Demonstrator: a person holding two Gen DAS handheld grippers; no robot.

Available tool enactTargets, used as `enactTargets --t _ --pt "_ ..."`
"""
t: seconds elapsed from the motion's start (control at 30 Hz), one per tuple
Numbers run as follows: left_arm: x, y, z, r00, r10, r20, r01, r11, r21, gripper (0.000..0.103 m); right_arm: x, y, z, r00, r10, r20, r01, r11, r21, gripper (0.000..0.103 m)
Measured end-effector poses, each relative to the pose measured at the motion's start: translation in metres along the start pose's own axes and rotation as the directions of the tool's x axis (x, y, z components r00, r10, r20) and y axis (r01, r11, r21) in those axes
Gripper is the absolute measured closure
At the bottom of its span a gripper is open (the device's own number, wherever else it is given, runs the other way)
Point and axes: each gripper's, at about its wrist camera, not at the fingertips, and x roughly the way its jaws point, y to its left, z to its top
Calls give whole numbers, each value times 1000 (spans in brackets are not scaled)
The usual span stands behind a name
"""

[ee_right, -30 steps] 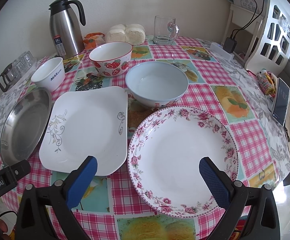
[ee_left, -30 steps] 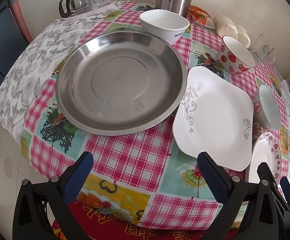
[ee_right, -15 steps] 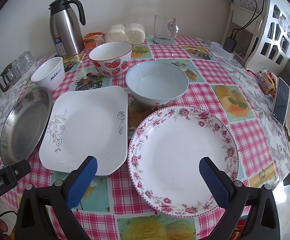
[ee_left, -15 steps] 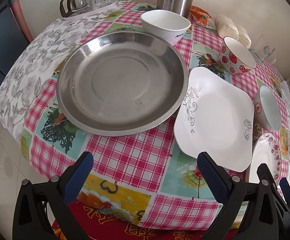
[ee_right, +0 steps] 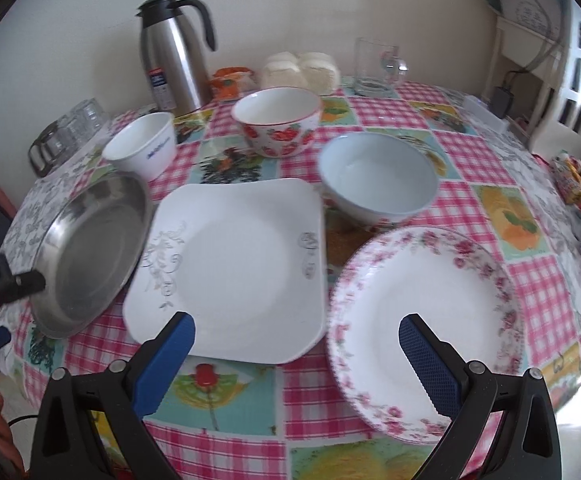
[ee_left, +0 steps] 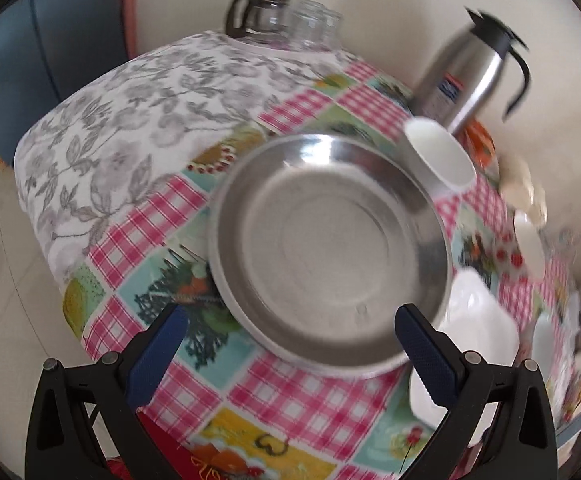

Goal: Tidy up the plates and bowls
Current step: 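Move the left tool to the steel tray rim and close on it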

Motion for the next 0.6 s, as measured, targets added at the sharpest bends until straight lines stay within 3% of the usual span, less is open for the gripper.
enactTargets --t 0.1,0.2,0.3,0.37,0.5,0.6 --pt "-2 22 15 998 -39 52 43 996 -83 0 1 15 2 999 45 25 -44 999 -23 0" --pt "-3 38 26 996 -13 91 24 992 -120 0 0 29 4 995 74 60 -71 996 -57 0" --pt "2 52 36 996 56 64 -47 990 -135 0 3 41 6 992 109 67 -103 991 -82 0" --pt "10 69 41 990 141 17 -134 972 -195 0 6 48 7 987 146 64 -141 986 -85 0" --pt "19 95 45 987 162 -15 -160 949 -272 0 7 64 9 984 158 81 -145 978 -147 0" --pt "25 98 45 988 150 -31 -153 950 -274 0 10 73 11 982 166 84 -150 974 -170 0"
